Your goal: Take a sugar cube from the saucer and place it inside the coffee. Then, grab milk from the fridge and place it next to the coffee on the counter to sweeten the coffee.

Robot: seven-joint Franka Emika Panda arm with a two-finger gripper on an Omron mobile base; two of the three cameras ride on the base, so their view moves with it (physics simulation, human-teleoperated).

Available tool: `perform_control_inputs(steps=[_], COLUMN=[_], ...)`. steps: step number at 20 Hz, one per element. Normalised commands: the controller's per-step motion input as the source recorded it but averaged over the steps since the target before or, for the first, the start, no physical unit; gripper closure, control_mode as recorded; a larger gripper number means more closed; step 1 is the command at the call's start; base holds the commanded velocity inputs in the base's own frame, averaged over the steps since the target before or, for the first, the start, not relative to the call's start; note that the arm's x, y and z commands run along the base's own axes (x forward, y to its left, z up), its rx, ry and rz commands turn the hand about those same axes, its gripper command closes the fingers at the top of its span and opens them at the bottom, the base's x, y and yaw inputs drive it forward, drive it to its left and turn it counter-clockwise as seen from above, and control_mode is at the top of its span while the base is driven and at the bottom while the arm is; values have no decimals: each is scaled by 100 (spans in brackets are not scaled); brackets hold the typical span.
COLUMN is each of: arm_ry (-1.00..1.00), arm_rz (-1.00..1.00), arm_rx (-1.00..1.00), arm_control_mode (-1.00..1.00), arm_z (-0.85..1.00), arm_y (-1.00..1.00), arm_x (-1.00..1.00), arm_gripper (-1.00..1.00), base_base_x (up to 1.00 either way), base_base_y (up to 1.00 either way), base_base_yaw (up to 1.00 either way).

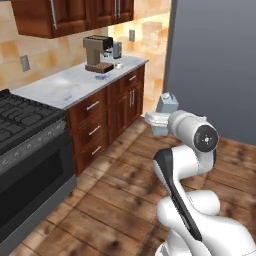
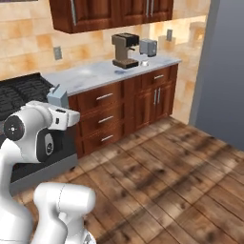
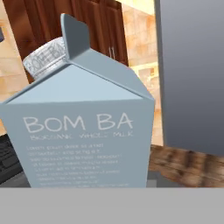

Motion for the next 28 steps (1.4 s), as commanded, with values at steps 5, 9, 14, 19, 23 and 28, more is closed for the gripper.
perform_control_inputs(steps=[5, 9, 14, 19, 23, 28], arm_ry=[0, 0, 0, 0, 0, 0], arm_rz=[0, 0, 0, 0, 0, 0], arm_rx=[0, 0, 0, 0, 0, 0], arm_control_mode=[100, 100, 100, 100, 100, 100], arm_z=[0, 0, 0, 0, 0, 0], arm_y=[0, 0, 0, 0, 0, 0], arm_x=[0, 0, 0, 0, 0, 0], arm_gripper=[100, 100, 100, 100, 100, 100], base_base_x=[100, 100, 100, 100, 100, 100], base_base_y=[-97, -90, -85, -71, -50, -29], base_base_yaw=[0, 1, 4, 11, 23, 34])
